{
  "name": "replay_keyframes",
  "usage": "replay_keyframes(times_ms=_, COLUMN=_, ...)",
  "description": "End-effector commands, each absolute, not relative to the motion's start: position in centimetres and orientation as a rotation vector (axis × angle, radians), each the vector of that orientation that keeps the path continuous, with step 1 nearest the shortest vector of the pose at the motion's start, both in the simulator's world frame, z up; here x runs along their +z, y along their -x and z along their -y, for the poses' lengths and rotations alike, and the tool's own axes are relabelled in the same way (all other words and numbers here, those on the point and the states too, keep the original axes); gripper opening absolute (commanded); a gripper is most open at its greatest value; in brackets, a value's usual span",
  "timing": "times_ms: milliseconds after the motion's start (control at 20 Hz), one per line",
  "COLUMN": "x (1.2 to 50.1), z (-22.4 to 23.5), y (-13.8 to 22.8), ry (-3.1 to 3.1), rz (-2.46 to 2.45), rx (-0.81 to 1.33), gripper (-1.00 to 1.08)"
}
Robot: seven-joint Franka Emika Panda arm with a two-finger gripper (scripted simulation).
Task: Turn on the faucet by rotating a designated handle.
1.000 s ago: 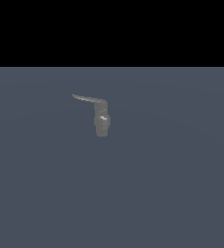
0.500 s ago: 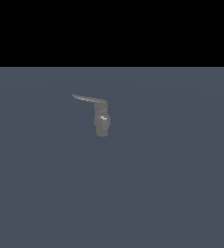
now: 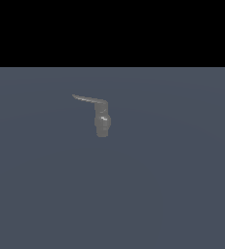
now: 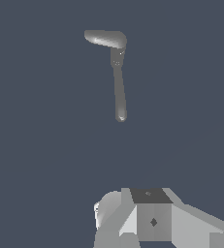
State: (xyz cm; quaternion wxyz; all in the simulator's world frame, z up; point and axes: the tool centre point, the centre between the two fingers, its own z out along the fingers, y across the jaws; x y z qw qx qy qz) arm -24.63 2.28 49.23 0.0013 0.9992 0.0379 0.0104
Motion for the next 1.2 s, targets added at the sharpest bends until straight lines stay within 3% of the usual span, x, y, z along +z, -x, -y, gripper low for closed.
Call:
replay_keyframes(times_ms=0, x=49.2, z=-2.4, y=24.0, ry=-3.149, rz=-0.089, rx=0.029, gripper=-1.00)
replay_keyframes(times_ms=400, x=48.5, z=-3.3, y=20.0, ry=-3.209, rz=0.103, rx=0.002, gripper=-1.00)
replay_keyframes(times_ms=1150, x=43.8, z=-5.9, y=8.4, ry=-3.217, rz=0.756, rx=-0.127, gripper=-1.00)
